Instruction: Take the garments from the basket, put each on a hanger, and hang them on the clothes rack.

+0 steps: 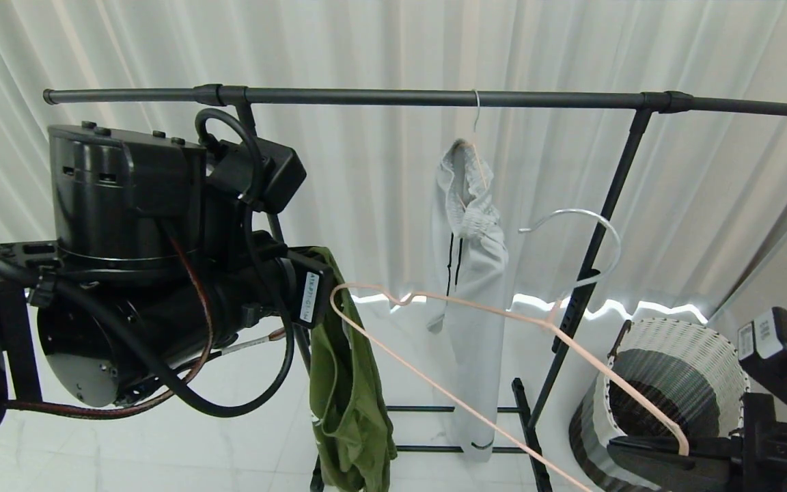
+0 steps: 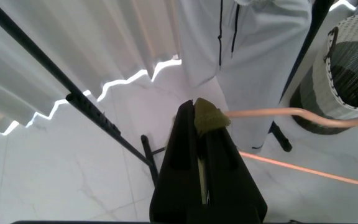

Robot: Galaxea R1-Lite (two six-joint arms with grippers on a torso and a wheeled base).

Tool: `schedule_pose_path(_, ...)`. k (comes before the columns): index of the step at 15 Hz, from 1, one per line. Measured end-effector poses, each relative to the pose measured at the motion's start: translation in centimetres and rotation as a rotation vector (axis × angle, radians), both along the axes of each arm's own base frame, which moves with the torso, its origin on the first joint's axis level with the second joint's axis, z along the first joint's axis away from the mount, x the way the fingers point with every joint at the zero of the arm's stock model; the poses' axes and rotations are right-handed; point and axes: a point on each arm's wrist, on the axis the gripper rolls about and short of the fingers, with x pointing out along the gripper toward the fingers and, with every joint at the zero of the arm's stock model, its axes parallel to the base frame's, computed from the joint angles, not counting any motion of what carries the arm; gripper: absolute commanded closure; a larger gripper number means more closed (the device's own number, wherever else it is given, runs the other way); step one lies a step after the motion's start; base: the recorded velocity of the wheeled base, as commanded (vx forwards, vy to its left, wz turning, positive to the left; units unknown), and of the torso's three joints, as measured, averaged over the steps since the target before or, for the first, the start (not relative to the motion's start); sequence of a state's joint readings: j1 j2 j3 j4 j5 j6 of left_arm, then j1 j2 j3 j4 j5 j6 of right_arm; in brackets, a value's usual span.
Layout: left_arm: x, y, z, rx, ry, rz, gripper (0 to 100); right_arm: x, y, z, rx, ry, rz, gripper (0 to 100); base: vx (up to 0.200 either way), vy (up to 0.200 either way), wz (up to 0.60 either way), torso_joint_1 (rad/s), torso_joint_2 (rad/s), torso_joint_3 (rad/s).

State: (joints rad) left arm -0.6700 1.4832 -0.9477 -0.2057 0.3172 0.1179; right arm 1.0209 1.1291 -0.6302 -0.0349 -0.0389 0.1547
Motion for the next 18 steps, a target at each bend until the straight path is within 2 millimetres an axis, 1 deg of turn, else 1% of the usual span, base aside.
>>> schedule_pose_path(3, -0.3, -0.3, 0.1, -0.002, -0.002, -0.014, 100, 0.8, 1.1, 0.1, 0.022, -0.025, -0.022, 100, 0.0, 0.0, 0.0, 0.0, 0.0, 0.0)
schedule_pose_path(5, -0.4, -0.3, 0.1, -0.004, -0.003, -0.018, 100, 0.8, 1.5, -0.2, 0.009, -0.018, -0.008, 100, 0.0, 0.0, 0.0, 0.0, 0.0, 0.0)
schedule_pose_path(8, -0.3, -0.4, 0.6, -0.014, -0.018, -0.017, 100, 0.2, 1.6, -0.7, -0.007, -0.007, 0.024, 100, 0.0, 0.0, 0.0, 0.0, 0.0, 0.0)
schedule_pose_path(10, -0.3, -0.3, 0.7, -0.014, -0.02, -0.008, 100, 0.2, 1.7, -0.7, -0.004, -0.01, 0.023, 100, 0.0, 0.0, 0.0, 0.0, 0.0, 0.0)
schedule_pose_path(14, -0.5, -0.4, 0.7, -0.014, -0.022, -0.012, 100, 0.7, 1.6, -0.4, 0.005, -0.016, -0.007, 100, 0.0, 0.0, 0.0, 0.0, 0.0, 0.0)
schedule_pose_path(18, -1.1, -0.8, 0.9, -0.022, -0.028, -0.037, 100, 1.4, 2.5, -0.4, 0.031, -0.027, -0.017, 100, 0.0, 0.0, 0.0, 0.0, 0.0, 0.0)
